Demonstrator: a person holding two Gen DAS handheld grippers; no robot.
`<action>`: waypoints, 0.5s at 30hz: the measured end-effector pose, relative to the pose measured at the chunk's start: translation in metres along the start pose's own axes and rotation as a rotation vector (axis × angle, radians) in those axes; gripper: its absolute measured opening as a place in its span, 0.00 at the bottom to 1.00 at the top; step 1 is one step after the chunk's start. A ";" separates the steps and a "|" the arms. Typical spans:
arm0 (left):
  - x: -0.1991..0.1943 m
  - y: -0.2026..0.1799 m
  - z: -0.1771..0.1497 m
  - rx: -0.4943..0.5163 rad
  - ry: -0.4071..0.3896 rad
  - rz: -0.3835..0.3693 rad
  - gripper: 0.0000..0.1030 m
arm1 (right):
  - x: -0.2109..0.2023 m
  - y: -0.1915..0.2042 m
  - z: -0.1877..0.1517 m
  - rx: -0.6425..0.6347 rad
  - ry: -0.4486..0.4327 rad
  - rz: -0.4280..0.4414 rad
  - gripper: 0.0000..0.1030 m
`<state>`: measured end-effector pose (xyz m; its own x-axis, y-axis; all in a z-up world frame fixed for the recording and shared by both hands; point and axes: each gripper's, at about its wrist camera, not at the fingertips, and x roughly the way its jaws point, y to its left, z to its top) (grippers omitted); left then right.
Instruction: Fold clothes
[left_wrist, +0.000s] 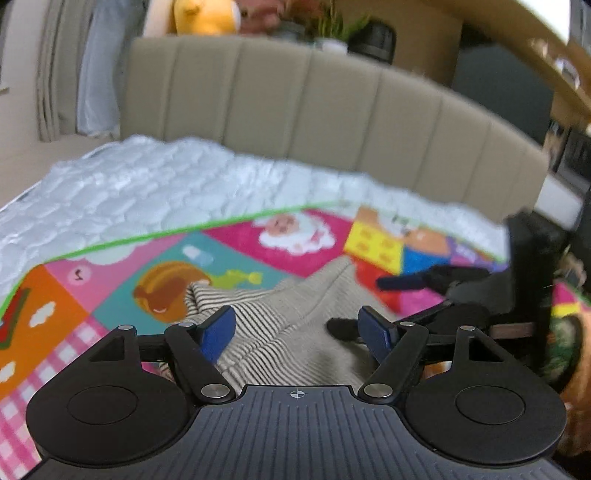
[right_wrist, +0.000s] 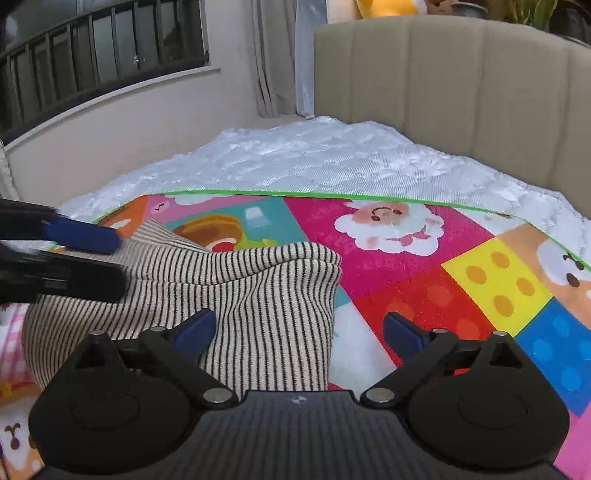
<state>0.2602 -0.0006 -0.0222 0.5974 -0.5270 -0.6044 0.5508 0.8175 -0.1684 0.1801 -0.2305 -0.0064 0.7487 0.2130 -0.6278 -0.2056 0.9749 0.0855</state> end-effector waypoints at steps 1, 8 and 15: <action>0.011 0.002 0.002 0.010 0.022 0.027 0.73 | -0.002 -0.002 0.001 0.007 0.001 0.006 0.94; 0.040 0.028 0.005 0.030 0.080 0.076 0.89 | -0.039 -0.025 -0.015 0.181 0.108 0.089 0.94; 0.025 0.049 0.004 -0.115 0.033 0.019 0.90 | -0.056 -0.024 -0.038 0.391 0.252 0.227 0.89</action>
<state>0.3044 0.0250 -0.0421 0.5862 -0.5051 -0.6334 0.4684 0.8492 -0.2438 0.1187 -0.2681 -0.0025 0.5279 0.4463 -0.7226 -0.0584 0.8678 0.4934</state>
